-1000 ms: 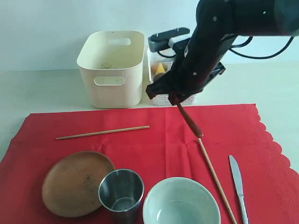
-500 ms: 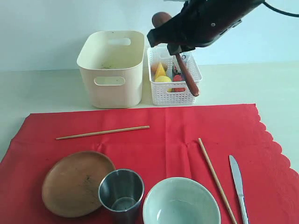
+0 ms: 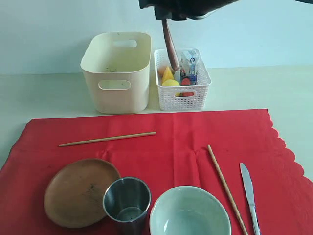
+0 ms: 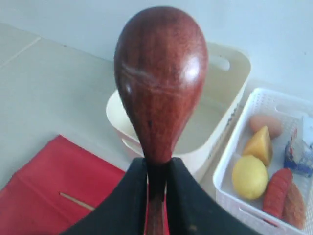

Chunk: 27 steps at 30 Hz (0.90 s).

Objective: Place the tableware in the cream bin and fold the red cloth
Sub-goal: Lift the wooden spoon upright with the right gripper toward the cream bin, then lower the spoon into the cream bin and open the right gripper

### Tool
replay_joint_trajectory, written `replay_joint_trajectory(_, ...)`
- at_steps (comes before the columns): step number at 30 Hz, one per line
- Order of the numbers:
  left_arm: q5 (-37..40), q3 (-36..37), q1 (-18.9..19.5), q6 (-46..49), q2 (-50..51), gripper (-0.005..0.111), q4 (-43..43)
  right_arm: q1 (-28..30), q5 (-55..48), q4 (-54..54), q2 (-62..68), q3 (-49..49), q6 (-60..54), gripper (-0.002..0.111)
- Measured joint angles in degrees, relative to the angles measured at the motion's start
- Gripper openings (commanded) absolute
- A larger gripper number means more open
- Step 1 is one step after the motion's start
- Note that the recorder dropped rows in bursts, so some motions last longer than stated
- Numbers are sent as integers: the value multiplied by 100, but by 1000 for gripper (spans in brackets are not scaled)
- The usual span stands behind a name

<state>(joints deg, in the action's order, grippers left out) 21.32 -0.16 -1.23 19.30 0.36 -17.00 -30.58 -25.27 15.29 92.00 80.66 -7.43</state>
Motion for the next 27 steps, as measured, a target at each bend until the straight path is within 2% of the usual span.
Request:
replay_joint_trajectory(8, 0, 0, 0, 0, 0, 0, 0, 0, 1251, 300, 134, 0, -465, 0)
replay_joint_trajectory(22, 0, 0, 0, 0, 0, 0, 0, 0, 3734, 300, 1408, 20, -483, 0)
replay_joint_trajectory(27, 0, 0, 0, 0, 0, 0, 0, 0, 4291, -190, 1830, 20, -161, 0)
